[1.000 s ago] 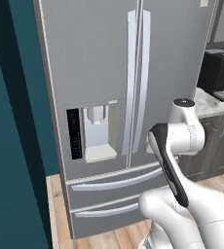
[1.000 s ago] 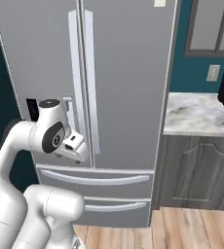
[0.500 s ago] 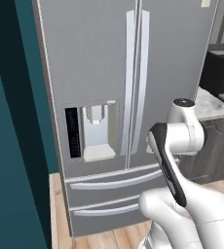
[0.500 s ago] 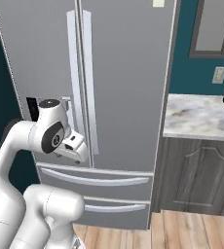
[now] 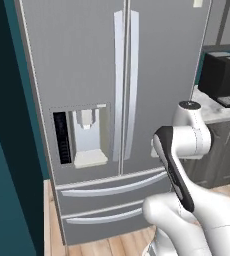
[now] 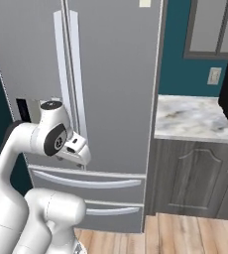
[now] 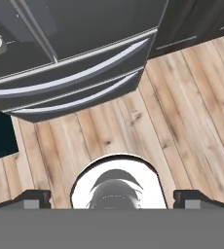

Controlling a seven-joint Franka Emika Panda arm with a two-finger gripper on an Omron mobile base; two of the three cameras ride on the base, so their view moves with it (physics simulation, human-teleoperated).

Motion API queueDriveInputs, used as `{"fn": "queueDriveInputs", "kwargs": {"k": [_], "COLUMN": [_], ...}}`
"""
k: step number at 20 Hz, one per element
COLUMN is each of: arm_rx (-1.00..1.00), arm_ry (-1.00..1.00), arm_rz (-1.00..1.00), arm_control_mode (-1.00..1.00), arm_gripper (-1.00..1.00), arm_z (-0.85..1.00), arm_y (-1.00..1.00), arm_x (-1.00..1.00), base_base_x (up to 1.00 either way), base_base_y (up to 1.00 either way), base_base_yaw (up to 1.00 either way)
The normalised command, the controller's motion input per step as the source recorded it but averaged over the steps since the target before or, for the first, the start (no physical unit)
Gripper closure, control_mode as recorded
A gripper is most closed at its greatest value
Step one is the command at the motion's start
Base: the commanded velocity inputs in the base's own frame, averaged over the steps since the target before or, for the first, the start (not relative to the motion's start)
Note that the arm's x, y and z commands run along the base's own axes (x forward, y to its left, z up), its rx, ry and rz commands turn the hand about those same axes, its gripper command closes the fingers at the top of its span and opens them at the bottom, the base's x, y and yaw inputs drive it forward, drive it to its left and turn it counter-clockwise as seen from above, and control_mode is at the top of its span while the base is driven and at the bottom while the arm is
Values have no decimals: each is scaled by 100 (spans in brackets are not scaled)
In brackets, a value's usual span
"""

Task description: Place one of the steaks on the plate and the other in the bowl. Then place the bowl in the fridge.

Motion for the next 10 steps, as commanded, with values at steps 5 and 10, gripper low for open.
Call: {"fn": "queueDriveInputs", "kwargs": {"k": [5,10], "arm_rx": [0,0], "arm_ry": [0,0], "arm_rz": [0,0], "arm_control_mode": [100,100], "arm_gripper": [-100,-100], "arm_z": [0,0], "arm_y": [0,0], "arm_x": [0,0], "base_base_x": [-17,-46], "base_base_y": [48,2], "base_base_yaw": [-5,-2]}}
